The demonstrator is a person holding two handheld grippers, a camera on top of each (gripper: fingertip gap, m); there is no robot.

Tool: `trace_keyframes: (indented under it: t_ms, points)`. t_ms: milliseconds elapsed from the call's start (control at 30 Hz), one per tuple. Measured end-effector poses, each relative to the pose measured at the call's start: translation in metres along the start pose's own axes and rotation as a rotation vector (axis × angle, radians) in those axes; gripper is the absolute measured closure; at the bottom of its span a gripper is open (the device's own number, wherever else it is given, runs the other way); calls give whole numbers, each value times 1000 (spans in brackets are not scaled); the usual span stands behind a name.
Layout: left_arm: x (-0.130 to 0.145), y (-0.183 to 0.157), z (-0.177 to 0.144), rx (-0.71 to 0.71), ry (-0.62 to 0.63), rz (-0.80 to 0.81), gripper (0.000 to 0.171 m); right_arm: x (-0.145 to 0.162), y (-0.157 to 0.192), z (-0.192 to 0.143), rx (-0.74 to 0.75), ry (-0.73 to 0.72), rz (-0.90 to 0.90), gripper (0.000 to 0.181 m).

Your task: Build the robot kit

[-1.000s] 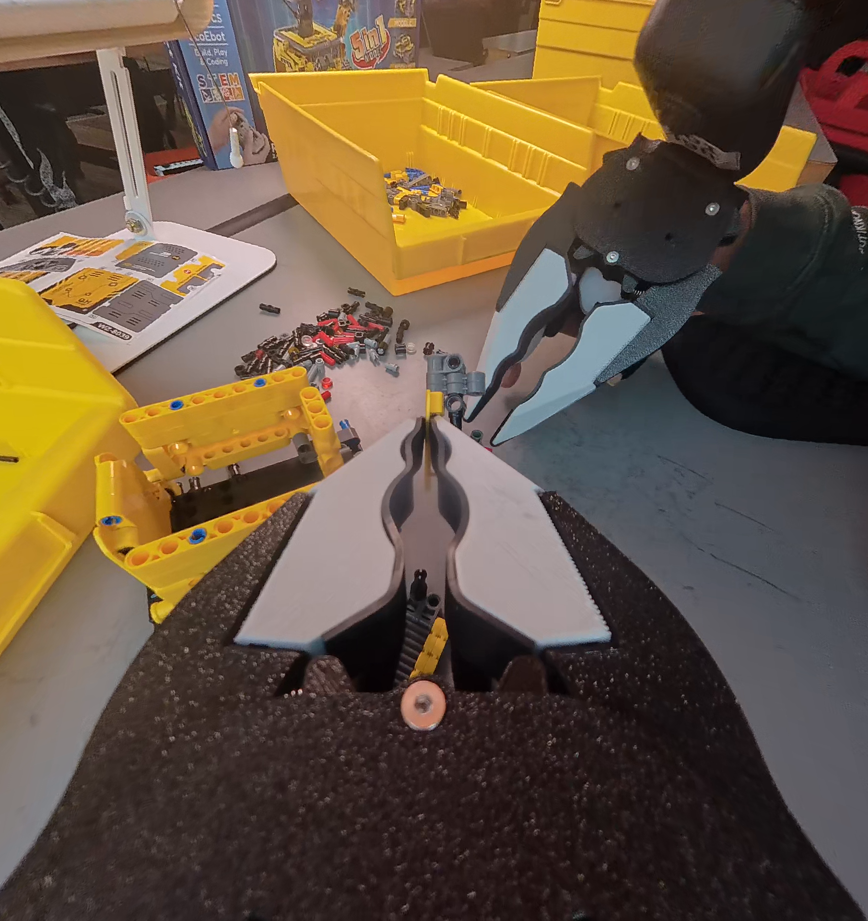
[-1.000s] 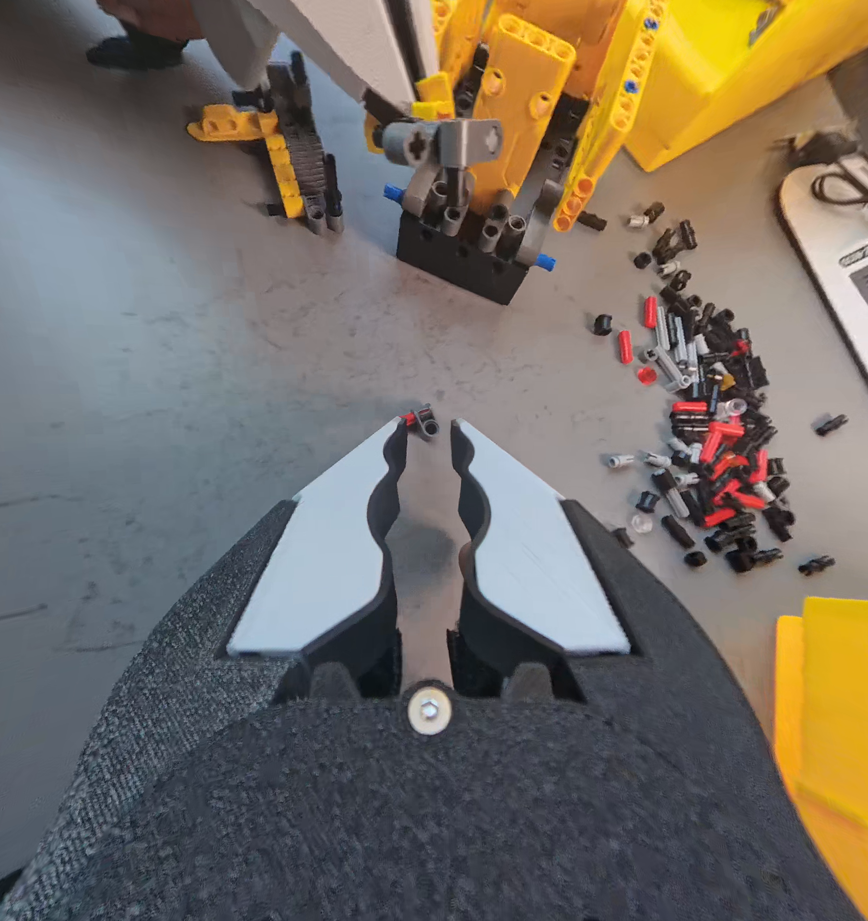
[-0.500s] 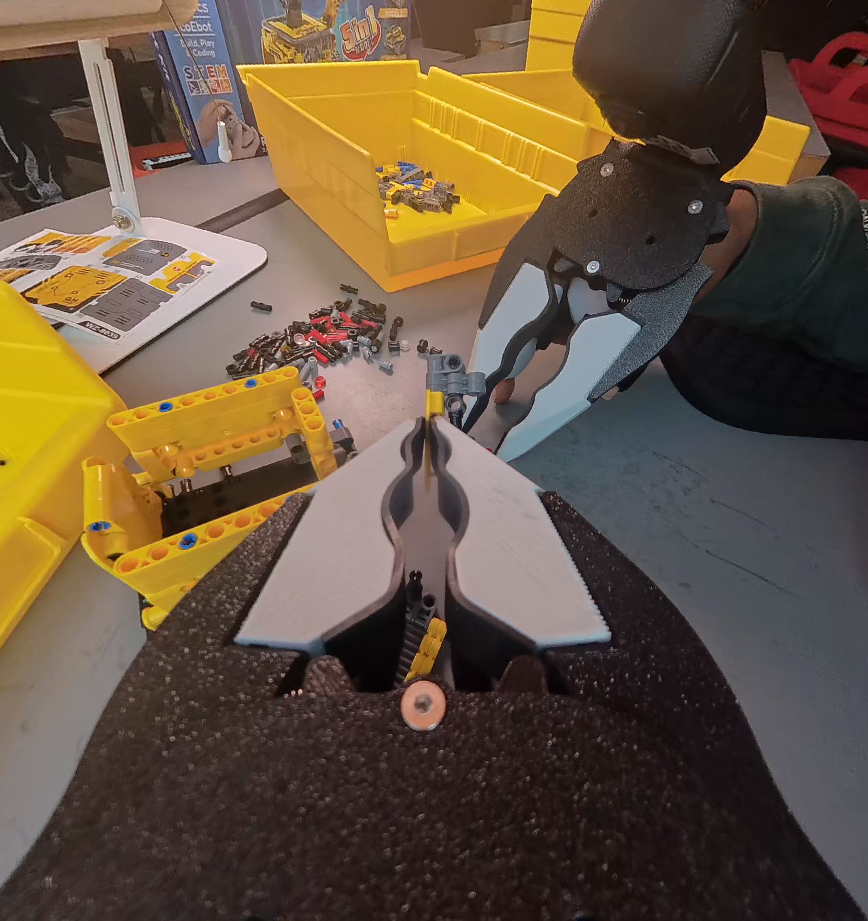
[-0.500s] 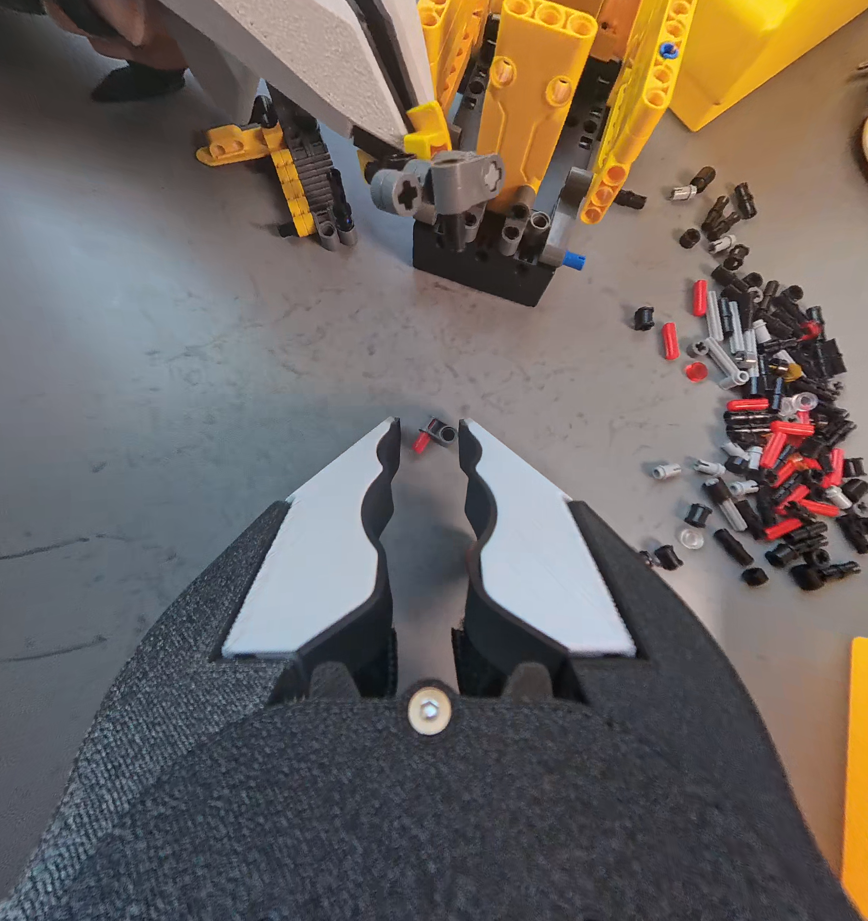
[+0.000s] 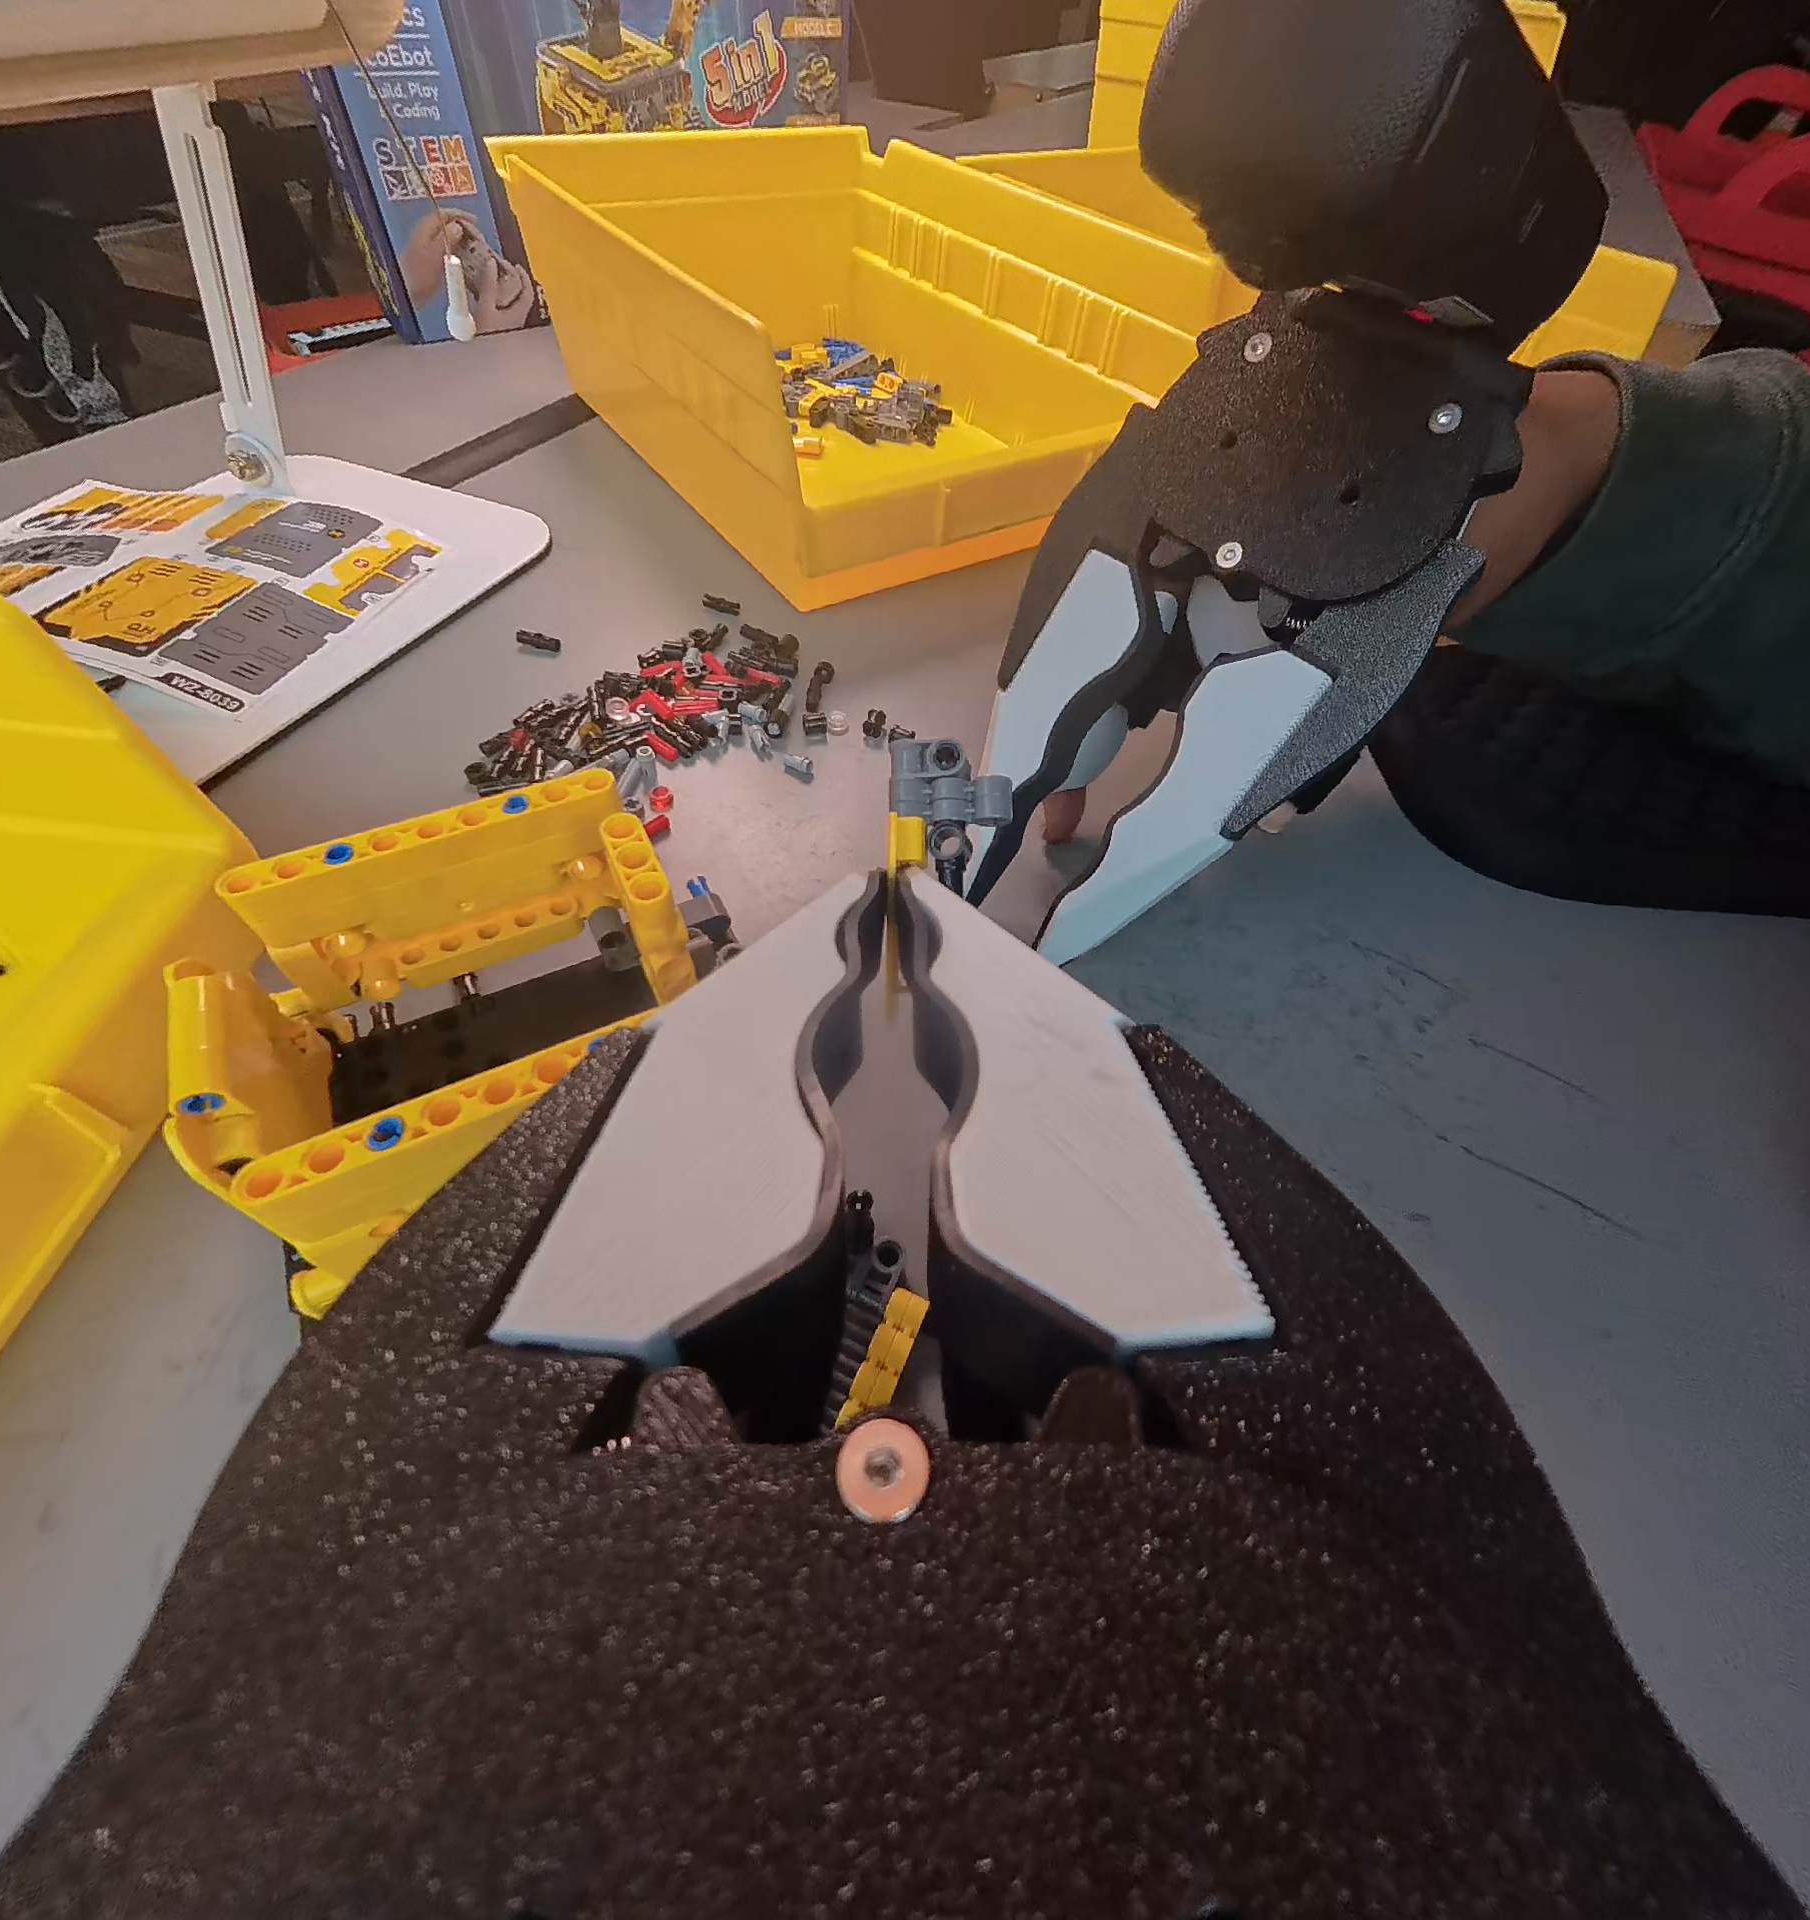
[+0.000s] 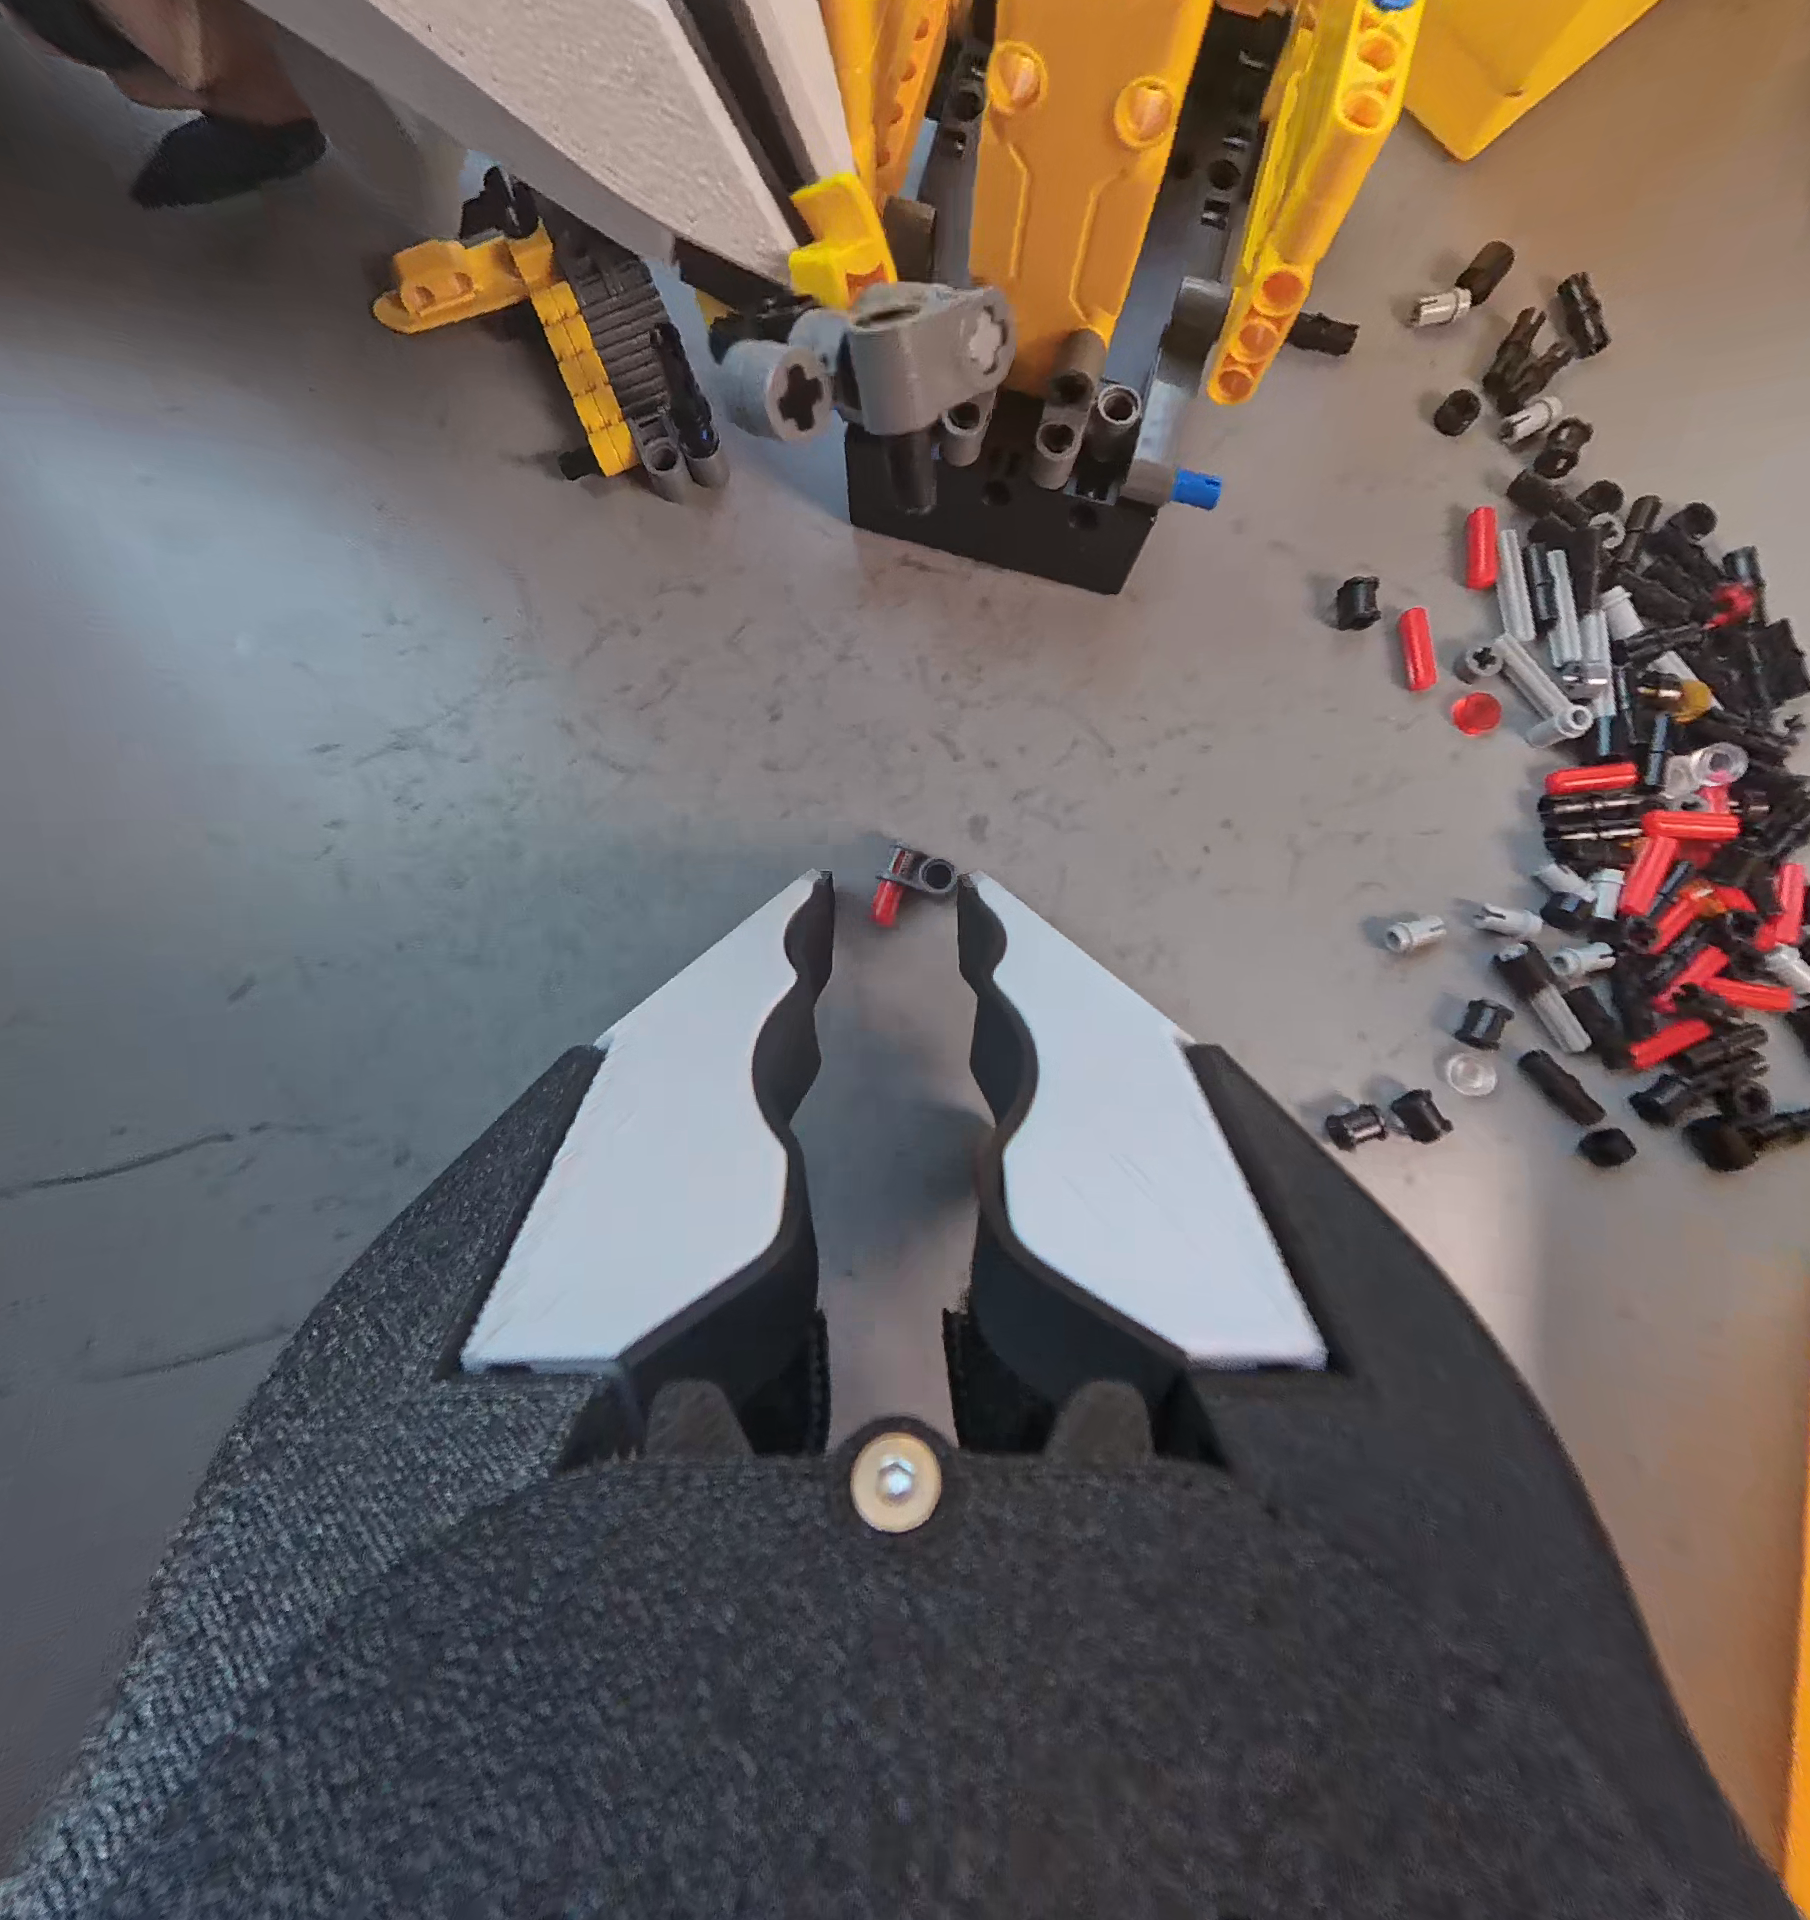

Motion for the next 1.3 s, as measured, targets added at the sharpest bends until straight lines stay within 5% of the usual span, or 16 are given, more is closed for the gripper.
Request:
trace_keyframes:
  t_ms: [1300]
  points:
    - [1, 2, -2, 6, 11, -9, 171, -2, 14, 3, 0, 3, -207, 173]
Point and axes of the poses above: each gripper's, where its closed fingertips meet, z out along the fingers, x out of its underside, y = z × x across the jaws, the point moved 1 cm from there along -z, back along the fingers, and after that the axes turned 4 degrees about -x, right-handed, at the moved point
